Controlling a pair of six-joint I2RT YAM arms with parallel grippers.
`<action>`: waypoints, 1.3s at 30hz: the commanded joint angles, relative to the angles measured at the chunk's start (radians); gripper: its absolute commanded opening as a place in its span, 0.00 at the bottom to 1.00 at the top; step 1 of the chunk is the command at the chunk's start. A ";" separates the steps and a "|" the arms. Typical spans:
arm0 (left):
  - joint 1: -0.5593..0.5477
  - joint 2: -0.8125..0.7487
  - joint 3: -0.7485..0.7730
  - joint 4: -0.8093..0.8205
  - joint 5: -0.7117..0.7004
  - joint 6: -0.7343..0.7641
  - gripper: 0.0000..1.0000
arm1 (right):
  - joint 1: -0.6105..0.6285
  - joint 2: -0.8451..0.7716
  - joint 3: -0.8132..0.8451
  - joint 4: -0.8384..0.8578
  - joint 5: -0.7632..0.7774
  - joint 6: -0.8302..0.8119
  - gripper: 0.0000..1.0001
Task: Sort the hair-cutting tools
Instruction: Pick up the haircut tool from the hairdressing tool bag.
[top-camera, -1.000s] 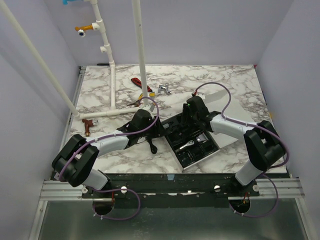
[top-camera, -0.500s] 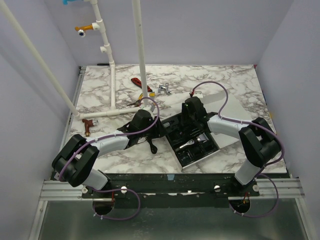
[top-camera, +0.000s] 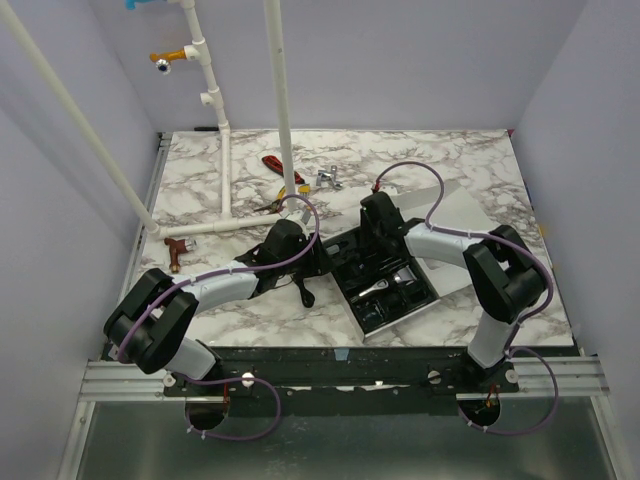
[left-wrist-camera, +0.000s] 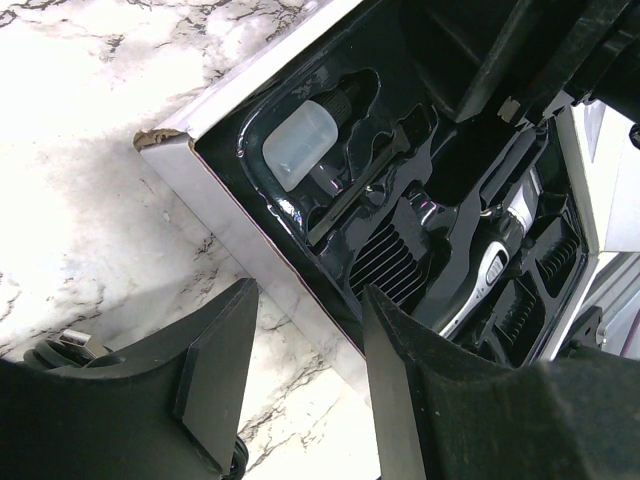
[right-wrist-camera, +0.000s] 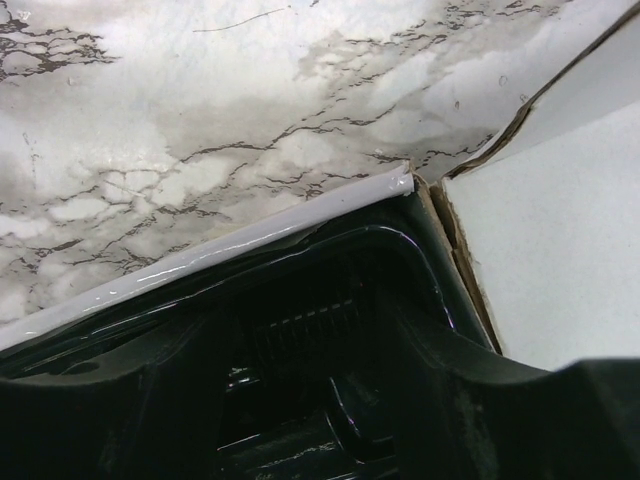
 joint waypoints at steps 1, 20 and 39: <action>-0.004 -0.011 0.012 -0.004 -0.002 0.012 0.47 | 0.006 0.047 0.010 -0.104 0.019 0.025 0.51; -0.004 -0.029 0.011 -0.008 -0.011 0.009 0.47 | 0.005 -0.162 0.050 -0.189 -0.022 0.048 0.26; -0.004 -0.311 -0.063 -0.071 -0.109 -0.030 0.50 | 0.100 -0.565 -0.139 -0.152 -0.325 0.058 0.23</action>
